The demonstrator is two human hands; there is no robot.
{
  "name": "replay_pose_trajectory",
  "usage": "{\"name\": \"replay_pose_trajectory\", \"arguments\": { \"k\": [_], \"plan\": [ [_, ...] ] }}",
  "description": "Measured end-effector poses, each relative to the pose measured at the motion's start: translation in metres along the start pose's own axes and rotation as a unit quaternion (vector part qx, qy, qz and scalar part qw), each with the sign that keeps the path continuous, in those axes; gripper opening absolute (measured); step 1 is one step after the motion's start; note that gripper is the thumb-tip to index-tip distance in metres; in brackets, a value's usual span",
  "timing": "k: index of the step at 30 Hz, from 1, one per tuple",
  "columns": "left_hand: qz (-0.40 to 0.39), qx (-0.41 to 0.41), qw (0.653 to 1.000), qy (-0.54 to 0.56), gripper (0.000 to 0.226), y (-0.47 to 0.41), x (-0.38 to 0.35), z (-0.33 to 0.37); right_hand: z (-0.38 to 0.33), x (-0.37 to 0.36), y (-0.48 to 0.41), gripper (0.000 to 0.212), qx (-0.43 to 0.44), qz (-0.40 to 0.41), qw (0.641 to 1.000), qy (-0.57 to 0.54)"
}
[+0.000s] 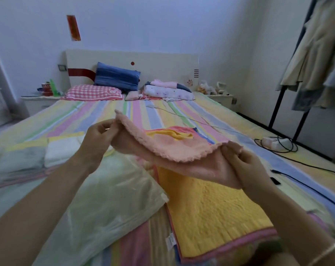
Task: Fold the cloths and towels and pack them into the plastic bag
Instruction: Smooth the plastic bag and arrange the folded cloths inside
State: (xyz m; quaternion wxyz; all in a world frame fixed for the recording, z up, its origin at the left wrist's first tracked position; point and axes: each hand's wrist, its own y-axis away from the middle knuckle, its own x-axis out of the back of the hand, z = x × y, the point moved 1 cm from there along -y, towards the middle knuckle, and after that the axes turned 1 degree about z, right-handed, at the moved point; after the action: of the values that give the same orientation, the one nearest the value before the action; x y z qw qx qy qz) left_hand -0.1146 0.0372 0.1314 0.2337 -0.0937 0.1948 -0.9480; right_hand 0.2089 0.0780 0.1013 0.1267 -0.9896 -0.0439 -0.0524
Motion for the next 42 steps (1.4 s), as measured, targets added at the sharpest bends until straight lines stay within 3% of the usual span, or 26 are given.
{"name": "replay_pose_trajectory", "arguments": {
  "k": [2,5,7,10,16,19,22,27,30,34,42],
  "plan": [
    [-0.056,0.021,0.998,0.01,0.023,0.012,0.006,0.014,-0.018,0.001,0.006,0.032,-0.037,-0.096,0.995,-0.003],
    [-0.185,0.102,0.977,-0.038,0.057,0.026,0.01,0.014,-0.031,0.004,0.008,0.041,-0.098,-0.244,0.964,0.039],
    [-0.218,0.156,0.959,-0.092,0.043,0.03,0.011,-0.002,-0.025,0.004,0.003,0.041,-0.144,-0.276,0.947,0.075],
    [-0.2,0.18,0.943,-0.197,0.031,0.026,0.014,-0.044,0.007,0.003,-0.013,0.032,-0.195,-0.234,0.945,0.118],
    [-0.147,0.258,0.932,-0.208,0.019,0.004,-0.01,-0.123,0.089,0.002,-0.049,0.016,-0.17,-0.109,0.957,0.209],
    [-0.111,0.233,0.947,-0.192,0.02,-0.025,-0.029,-0.147,0.108,-0.002,-0.072,0.02,-0.16,-0.054,0.965,0.203],
    [-0.077,0.191,0.961,-0.184,0.023,-0.065,-0.055,-0.157,0.121,-0.006,-0.104,0.01,-0.126,-0.003,0.975,0.183],
    [-0.049,0.164,0.964,-0.205,0.02,-0.128,-0.094,-0.185,0.152,-0.012,-0.168,0.014,-0.124,0.065,0.962,0.233],
    [-0.054,0.181,0.95,-0.249,0.023,-0.149,-0.108,-0.217,0.18,-0.013,-0.197,0.014,-0.152,0.072,0.954,0.248],
    [-0.086,0.272,0.919,-0.272,0.024,-0.154,-0.112,-0.252,0.211,-0.016,-0.214,0.016,-0.189,0.038,0.957,0.217],
    [-0.101,0.329,0.898,-0.274,0.017,-0.166,-0.115,-0.255,0.209,-0.022,-0.209,0.011,-0.201,0.019,0.972,0.12]
  ]
}}
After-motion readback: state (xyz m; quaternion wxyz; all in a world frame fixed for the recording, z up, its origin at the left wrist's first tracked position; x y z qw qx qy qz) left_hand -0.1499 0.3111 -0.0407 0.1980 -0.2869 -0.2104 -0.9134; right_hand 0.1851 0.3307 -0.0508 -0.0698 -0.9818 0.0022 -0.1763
